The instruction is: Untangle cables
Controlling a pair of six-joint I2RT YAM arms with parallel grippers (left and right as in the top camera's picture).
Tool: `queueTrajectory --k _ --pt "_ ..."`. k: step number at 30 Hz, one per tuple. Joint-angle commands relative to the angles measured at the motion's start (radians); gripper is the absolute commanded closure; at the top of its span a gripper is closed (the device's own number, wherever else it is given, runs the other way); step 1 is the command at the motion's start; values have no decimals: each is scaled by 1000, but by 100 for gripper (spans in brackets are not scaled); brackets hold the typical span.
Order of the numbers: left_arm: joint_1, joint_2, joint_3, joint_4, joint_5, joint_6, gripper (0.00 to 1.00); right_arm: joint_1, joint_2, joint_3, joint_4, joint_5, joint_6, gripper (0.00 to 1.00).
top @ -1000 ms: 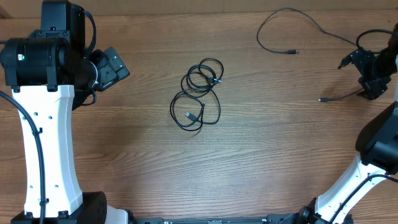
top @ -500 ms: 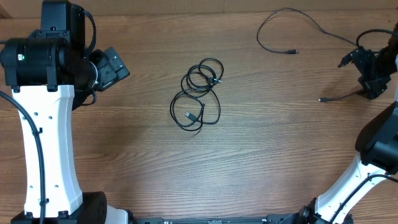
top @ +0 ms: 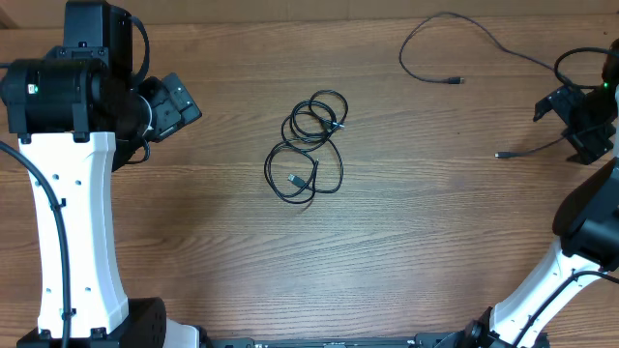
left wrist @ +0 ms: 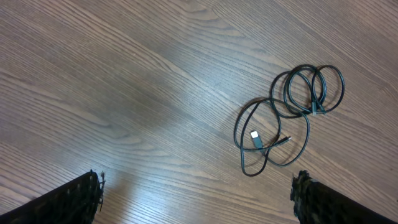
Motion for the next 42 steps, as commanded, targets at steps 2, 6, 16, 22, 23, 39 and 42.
queueTrajectory --k 2,6,16,22,23,39,42 --pt "2 6 -5 -2 1 20 0 -1 -2 -3 35 -15 6 0" --pt "2 6 -5 -2 0 20 0 -1 -2 -3 89 -15 6 0" --pt "2 6 -5 -2 1 20 1 -1 -2 -3 134 -16 6 0" --pt "2 6 -5 -2 1 20 1 -1 -2 -3 129 -16 6 0" --pt "2 6 -5 -2 0 20 1 -1 -2 -3 118 -16 6 0" --pt "2 6 -5 -2 1 20 0 -47 -2 -3 8 8 67 0" --pt "2 6 -5 -2 0 20 1 -43 -2 -4 52 11 68 0"
